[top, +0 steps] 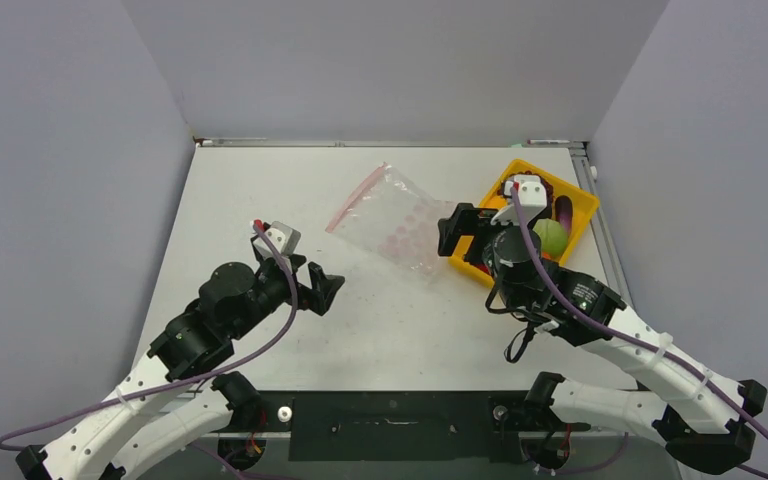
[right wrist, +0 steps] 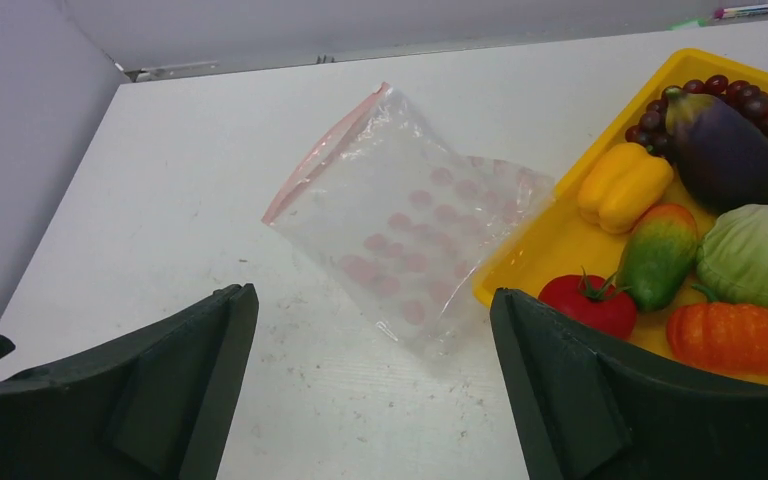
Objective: Place the food in the zip-top bag and seal the zipper
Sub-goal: Pick up the zipper food storage bag at the center of the board.
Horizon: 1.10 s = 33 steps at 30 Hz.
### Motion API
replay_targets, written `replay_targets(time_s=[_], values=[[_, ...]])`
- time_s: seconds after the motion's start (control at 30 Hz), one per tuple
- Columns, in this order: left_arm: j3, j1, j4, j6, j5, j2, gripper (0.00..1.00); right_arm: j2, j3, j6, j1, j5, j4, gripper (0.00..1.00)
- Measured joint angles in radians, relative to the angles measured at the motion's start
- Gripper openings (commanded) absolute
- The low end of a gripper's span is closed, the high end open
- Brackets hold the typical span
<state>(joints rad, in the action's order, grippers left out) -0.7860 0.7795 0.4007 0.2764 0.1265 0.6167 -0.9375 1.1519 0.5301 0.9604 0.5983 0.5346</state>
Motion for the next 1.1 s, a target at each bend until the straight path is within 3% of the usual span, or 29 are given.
replay_targets(time_s=[0.67,1.1], values=[[-0.013,0.000,0.047,-0.023,0.084,0.046,0.96,-0.107,0.016,-0.024,-0.005,0.053,0.077,0.90],[-0.024,0.000,0.068,-0.023,0.110,0.047,0.96,-0.300,0.132,-0.155,-0.020,0.018,0.104,0.90]])
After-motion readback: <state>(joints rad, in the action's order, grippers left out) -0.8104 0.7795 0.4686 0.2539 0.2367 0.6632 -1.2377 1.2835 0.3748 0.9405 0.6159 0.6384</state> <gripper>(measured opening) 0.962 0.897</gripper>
